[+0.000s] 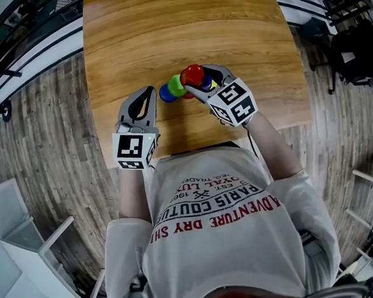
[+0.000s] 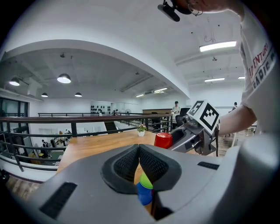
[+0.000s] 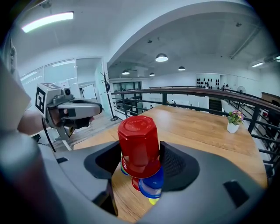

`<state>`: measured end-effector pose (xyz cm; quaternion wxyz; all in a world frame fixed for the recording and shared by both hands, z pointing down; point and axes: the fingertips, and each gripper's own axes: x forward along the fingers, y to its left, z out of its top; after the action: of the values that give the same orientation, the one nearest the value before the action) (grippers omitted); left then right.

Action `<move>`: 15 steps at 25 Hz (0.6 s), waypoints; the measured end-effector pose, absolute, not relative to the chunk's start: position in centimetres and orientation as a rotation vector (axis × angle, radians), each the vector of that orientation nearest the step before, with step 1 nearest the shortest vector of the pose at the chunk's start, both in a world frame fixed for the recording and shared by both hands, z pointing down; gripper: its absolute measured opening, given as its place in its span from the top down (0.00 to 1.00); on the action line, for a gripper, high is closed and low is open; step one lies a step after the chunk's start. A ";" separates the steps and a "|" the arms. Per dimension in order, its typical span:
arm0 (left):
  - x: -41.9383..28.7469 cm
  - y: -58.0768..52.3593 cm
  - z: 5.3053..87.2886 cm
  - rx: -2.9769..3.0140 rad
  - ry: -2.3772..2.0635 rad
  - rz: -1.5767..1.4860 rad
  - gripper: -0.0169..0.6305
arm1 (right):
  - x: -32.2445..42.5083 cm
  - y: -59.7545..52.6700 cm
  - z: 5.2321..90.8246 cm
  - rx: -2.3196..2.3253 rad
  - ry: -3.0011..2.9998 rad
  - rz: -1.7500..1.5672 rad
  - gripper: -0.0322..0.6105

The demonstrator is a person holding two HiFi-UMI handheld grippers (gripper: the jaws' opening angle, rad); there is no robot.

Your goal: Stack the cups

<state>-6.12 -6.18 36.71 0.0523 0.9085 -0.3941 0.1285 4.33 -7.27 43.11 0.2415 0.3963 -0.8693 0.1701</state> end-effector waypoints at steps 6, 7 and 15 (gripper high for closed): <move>-6.3 -5.4 36.7 2.758 -1.204 0.395 0.95 | 4.3 -6.9 42.1 1.112 -2.399 0.421 0.49; -6.3 -5.3 36.6 2.759 -1.204 0.394 0.95 | 4.5 -6.8 41.9 1.131 -2.406 0.408 0.49; -5.0 -5.1 35.4 2.802 -1.189 0.367 0.95 | 8.0 -4.7 40.2 1.323 -2.430 0.339 0.49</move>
<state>-5.01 -5.05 35.44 0.0377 0.9133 -0.3876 0.1195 8.04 -4.73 40.21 0.1760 0.4672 -0.8582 0.1197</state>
